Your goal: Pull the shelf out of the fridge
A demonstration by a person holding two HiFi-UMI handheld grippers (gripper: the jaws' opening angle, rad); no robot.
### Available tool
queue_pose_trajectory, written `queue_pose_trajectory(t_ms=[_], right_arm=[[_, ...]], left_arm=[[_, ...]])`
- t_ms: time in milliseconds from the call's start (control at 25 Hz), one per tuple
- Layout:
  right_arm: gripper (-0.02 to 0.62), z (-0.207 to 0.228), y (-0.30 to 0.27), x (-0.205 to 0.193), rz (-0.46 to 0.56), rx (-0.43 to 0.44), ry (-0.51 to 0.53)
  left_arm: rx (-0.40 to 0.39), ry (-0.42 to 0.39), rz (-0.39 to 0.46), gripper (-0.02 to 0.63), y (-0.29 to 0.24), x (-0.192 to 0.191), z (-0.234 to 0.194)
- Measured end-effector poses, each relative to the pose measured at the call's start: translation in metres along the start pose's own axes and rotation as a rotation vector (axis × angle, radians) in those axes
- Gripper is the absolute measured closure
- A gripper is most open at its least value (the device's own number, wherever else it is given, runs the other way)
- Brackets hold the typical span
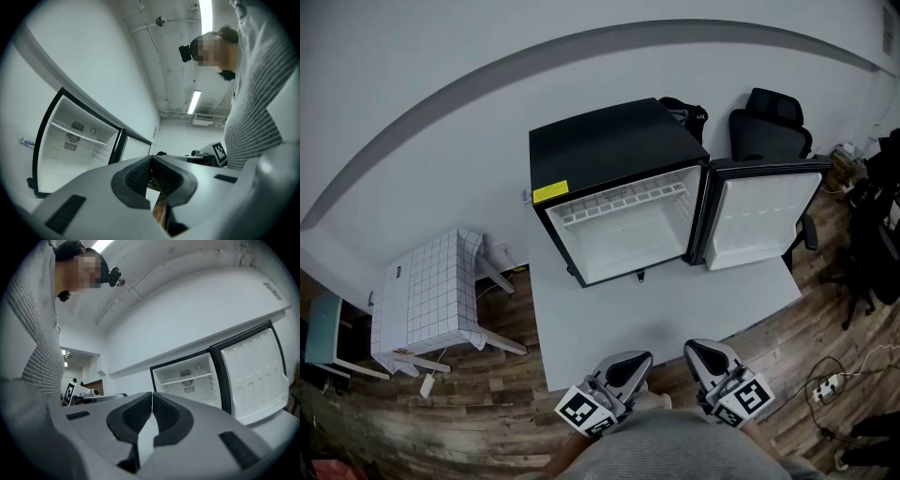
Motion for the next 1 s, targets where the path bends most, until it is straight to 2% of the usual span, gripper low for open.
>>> queue_pose_trajectory(t_ms=[400,1000], right_arm=[[0.583,0.038,-0.05,0.0,-0.011,-0.032,0.0],[0.583,0.049,-0.137,-0.011,0.003,0.053,-0.024]], left_arm=[[-0.047,-0.013,0.018,0.595,-0.034,0.034,-0.045],[0.013,-0.021,0.01,0.595,-0.033,0.057,-0.108]])
Point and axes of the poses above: the fingertips, and each gripper's own axes: y backward along the fingers, z to its right, x out of its top, the point moved 5 cm from there along y, backward along the fingers, and after that the axes turned 15 degrees about y, right-handed, at the moved point
